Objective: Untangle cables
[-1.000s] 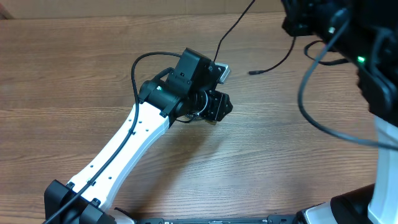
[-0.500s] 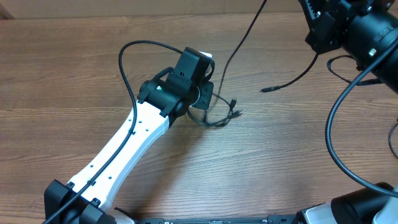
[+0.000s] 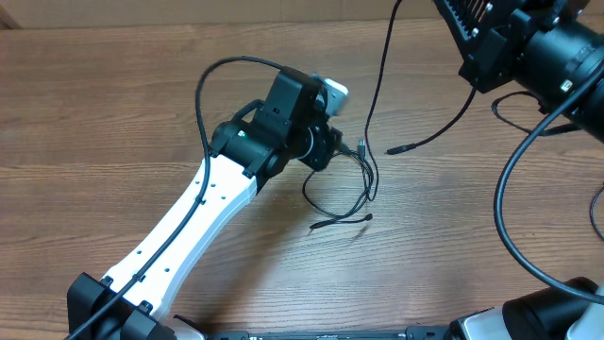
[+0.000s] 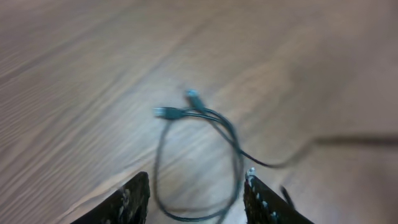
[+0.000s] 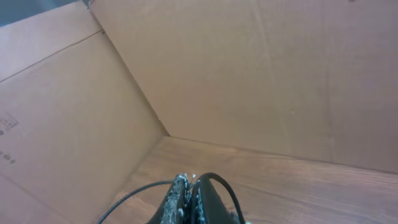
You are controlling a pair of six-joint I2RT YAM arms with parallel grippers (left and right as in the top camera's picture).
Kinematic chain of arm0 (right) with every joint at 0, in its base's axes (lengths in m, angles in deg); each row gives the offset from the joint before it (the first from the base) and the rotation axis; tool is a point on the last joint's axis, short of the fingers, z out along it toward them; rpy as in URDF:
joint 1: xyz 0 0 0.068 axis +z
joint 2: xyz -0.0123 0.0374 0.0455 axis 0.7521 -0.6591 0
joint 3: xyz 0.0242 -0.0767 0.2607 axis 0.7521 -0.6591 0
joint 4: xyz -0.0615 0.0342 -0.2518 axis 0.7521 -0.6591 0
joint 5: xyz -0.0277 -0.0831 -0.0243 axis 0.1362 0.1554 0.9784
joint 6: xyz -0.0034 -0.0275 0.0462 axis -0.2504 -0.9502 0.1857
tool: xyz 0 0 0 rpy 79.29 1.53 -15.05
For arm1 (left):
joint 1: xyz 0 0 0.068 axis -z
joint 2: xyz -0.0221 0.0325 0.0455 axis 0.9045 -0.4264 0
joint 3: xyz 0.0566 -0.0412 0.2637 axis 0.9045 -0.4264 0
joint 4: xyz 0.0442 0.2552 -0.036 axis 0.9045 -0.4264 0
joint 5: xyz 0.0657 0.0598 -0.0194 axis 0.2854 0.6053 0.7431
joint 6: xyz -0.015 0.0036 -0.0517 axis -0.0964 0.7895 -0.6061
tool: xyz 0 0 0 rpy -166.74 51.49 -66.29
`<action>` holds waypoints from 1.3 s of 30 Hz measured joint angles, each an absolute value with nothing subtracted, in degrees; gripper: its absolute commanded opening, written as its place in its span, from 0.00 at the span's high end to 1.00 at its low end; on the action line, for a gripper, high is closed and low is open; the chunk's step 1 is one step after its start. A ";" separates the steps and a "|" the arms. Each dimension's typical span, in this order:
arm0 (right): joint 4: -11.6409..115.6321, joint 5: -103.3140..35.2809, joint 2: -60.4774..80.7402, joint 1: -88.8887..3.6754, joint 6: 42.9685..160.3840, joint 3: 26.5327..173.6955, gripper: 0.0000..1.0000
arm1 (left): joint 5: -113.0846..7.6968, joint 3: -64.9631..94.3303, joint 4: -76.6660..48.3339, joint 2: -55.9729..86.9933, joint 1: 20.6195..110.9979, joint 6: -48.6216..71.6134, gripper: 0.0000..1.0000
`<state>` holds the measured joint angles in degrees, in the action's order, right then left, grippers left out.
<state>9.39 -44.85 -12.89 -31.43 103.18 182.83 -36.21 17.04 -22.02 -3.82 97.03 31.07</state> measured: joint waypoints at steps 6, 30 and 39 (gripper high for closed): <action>10.04 -42.90 -12.92 -31.43 103.18 182.83 0.96 | -44.78 17.04 -24.47 -3.82 97.03 36.93 0.50; 17.89 -54.57 -13.97 -31.43 108.52 182.83 0.96 | -54.86 17.04 -7.36 -12.63 101.53 36.97 0.57; 14.26 -52.23 -14.21 -31.43 108.56 182.83 0.96 | -54.81 17.04 -6.81 -15.38 101.91 35.20 0.67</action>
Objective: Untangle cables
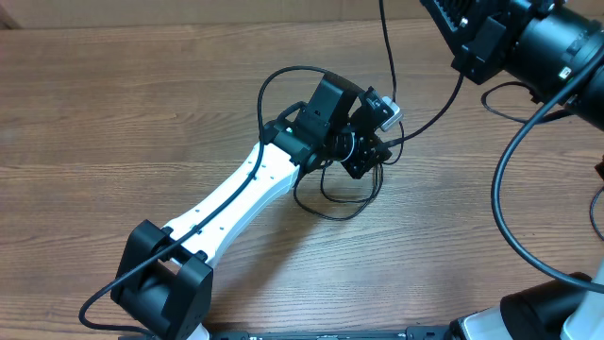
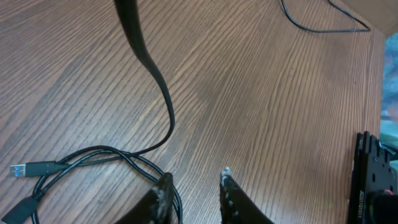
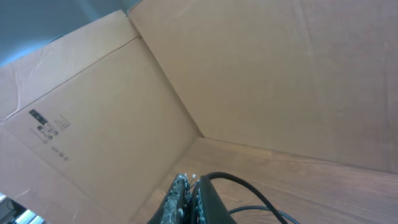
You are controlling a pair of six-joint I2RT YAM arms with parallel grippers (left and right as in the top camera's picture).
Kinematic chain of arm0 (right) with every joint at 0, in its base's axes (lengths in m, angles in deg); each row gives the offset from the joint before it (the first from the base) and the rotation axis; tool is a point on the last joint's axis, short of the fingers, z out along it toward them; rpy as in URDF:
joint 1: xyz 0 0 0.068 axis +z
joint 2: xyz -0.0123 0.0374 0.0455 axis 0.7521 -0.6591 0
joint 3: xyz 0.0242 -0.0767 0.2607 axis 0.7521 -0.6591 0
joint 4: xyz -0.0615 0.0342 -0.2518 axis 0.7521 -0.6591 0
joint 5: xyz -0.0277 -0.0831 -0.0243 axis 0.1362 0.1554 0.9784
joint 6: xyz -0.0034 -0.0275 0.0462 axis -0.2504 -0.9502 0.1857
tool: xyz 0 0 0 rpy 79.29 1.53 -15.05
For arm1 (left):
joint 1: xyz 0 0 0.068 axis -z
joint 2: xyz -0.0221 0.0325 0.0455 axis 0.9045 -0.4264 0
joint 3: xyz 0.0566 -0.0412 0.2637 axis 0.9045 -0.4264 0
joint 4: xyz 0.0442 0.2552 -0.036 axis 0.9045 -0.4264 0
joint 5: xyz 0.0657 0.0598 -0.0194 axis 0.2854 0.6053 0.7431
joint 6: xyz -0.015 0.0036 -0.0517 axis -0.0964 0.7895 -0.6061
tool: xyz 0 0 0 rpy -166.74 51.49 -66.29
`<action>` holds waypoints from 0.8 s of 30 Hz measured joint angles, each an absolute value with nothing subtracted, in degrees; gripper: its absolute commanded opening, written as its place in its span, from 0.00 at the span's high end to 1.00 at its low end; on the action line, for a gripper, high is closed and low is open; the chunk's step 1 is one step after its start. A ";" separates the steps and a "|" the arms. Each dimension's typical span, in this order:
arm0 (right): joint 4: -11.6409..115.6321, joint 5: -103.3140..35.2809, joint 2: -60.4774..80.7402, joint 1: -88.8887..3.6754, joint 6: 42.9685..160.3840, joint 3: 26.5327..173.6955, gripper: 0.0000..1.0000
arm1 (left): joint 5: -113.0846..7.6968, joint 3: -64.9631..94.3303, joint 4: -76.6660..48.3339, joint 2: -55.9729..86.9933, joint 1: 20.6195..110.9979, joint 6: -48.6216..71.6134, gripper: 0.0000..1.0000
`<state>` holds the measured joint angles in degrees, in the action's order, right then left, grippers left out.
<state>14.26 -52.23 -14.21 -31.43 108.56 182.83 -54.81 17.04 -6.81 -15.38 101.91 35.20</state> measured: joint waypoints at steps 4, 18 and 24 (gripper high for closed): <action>15.02 -51.88 -14.53 -31.43 108.56 182.83 0.96 | -54.77 17.04 -6.02 -15.38 101.91 34.57 0.58; 10.00 -51.32 -15.04 -32.78 108.58 182.94 0.96 | -47.97 16.96 20.18 -15.87 102.32 17.50 0.60; 5.47 -51.53 -15.76 -33.13 108.50 182.94 0.96 | -43.45 16.98 27.29 -17.48 106.01 11.75 0.96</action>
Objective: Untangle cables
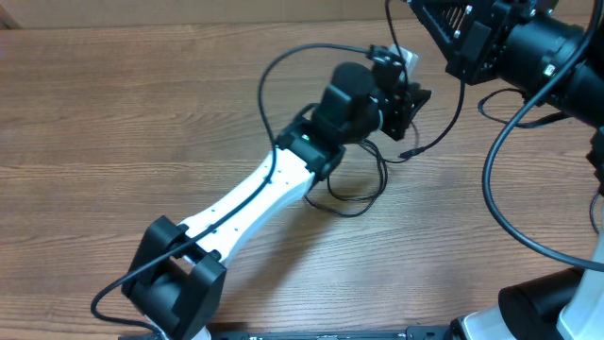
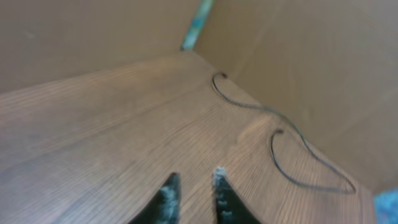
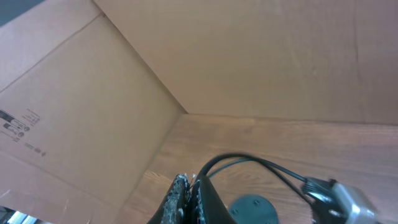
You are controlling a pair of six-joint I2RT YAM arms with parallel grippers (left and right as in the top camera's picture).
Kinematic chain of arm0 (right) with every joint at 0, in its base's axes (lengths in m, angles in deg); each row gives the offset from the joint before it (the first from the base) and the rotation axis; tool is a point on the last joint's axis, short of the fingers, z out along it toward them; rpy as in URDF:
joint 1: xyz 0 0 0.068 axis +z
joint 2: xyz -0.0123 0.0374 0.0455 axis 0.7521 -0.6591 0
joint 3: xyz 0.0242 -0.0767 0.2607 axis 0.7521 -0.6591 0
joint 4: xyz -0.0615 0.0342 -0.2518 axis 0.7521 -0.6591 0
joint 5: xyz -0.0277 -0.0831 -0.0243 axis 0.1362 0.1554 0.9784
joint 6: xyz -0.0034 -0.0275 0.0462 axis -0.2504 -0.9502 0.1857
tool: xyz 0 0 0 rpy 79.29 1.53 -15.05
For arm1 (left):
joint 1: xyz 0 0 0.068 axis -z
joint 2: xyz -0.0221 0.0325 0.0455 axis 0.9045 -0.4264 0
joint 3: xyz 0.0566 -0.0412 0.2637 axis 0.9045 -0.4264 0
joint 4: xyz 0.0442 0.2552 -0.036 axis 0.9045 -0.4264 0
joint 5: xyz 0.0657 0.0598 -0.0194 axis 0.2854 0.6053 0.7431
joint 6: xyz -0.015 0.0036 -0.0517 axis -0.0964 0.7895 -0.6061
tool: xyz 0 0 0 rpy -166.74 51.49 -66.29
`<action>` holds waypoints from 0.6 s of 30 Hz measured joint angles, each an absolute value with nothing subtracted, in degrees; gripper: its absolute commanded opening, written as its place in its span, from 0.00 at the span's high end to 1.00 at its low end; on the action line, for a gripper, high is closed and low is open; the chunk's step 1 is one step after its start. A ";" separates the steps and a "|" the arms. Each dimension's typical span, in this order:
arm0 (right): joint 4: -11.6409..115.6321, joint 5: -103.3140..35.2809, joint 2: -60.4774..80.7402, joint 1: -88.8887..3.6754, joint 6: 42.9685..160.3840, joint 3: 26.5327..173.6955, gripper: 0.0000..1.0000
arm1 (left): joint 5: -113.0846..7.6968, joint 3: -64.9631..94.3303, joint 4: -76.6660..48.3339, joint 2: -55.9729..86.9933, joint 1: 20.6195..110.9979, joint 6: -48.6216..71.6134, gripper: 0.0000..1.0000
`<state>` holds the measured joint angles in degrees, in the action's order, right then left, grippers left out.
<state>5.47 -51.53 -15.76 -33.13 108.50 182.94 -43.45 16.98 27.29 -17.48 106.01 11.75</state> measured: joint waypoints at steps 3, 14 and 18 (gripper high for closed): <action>4.21 -51.49 -15.87 -33.42 107.95 182.94 0.96 | -41.68 17.00 25.47 -18.77 107.54 10.48 0.96; -3.68 -34.22 -19.34 -43.32 105.76 183.42 0.96 | -42.40 16.98 8.77 -17.99 101.88 11.14 0.96; -3.66 -31.69 -24.57 -48.54 105.74 183.42 0.96 | -43.10 16.91 0.84 -12.52 99.17 14.09 0.96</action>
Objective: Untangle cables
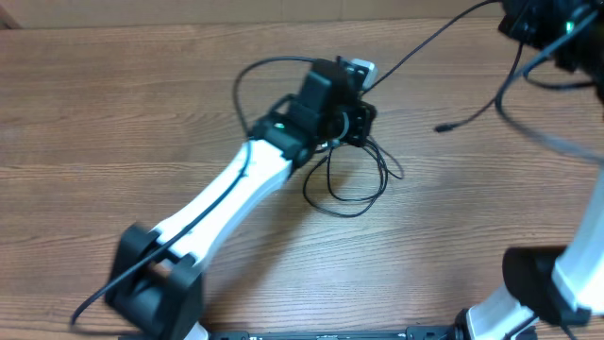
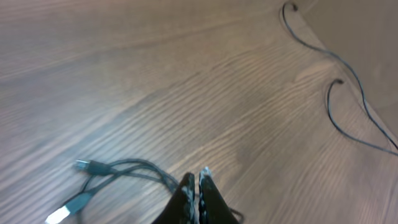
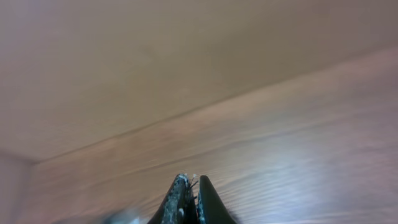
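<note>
A black cable tangle (image 1: 351, 185) lies in loops on the wooden table, and its two USB plugs (image 2: 79, 167) show in the left wrist view. My left gripper (image 2: 198, 177) is shut on strands of this tangle, low over the table (image 1: 347, 121). A second black cable (image 1: 425, 42) runs taut from beside the left gripper up to the top right. My right gripper (image 3: 193, 182) is shut on a thin black cable, high up; the overhead view shows only its blurred arm (image 1: 555, 26). A loose plug end (image 1: 440, 127) hangs right of the tangle.
Cardboard walls ring the table's far side. The robot's own thin black wires (image 2: 339, 84) lie on the wood near the far right corner. The white left arm (image 1: 226, 203) crosses the table from the front left.
My left gripper has come back left and down toward the table, and its small gap has shut. The right arm has moved right, mostly out of the overhead view, and the long cable is now taut.
At first my left gripper hung open over the tangle while the right held a cable high up. Then the left fingers narrowed around strands on the table. It then stood raised, further right. Now it is low again, shut, with the right arm pulled away.
</note>
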You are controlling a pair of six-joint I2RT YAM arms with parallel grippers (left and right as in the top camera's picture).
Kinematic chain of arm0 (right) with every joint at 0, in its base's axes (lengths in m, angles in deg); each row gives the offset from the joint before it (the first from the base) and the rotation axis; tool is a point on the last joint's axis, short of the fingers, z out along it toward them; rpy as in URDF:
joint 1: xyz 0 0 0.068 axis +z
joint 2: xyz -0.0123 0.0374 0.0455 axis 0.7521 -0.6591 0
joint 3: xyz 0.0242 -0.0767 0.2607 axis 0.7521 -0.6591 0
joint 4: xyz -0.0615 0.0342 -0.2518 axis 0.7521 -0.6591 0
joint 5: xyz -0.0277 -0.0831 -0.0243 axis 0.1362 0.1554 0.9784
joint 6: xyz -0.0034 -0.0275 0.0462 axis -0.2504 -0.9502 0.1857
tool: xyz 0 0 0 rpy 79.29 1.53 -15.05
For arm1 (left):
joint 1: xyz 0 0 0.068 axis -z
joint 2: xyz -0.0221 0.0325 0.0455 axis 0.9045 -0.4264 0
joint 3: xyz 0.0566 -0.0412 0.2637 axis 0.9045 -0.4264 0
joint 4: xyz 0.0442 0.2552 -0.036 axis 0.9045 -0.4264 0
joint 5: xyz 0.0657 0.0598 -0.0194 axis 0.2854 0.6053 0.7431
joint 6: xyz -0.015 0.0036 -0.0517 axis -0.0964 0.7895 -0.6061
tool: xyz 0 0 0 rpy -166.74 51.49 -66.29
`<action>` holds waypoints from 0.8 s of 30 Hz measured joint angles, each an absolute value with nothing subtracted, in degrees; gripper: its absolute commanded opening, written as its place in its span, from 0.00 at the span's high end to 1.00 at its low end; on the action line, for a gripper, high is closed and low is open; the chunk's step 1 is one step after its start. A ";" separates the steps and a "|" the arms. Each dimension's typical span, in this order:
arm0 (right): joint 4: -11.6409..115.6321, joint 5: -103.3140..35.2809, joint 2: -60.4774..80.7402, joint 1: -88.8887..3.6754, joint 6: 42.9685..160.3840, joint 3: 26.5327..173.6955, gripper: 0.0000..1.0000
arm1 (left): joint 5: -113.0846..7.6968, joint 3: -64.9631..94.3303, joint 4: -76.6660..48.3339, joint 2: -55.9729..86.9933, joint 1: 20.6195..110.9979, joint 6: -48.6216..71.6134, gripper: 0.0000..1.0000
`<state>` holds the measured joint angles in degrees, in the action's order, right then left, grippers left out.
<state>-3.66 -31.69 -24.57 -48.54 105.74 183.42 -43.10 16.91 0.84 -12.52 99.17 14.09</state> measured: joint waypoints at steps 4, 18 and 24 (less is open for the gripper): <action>-4.65 -30.57 -29.86 -51.08 105.72 183.40 0.96 | -42.81 17.24 -5.32 -2.55 98.50 17.85 0.96; -12.30 -51.01 -36.76 -49.07 98.49 180.76 0.00 | -32.50 29.46 -12.01 12.44 98.52 27.53 0.96; -12.34 -60.65 -37.11 -44.74 85.22 177.67 0.00 | -30.38 29.44 -8.69 8.90 98.47 28.45 0.96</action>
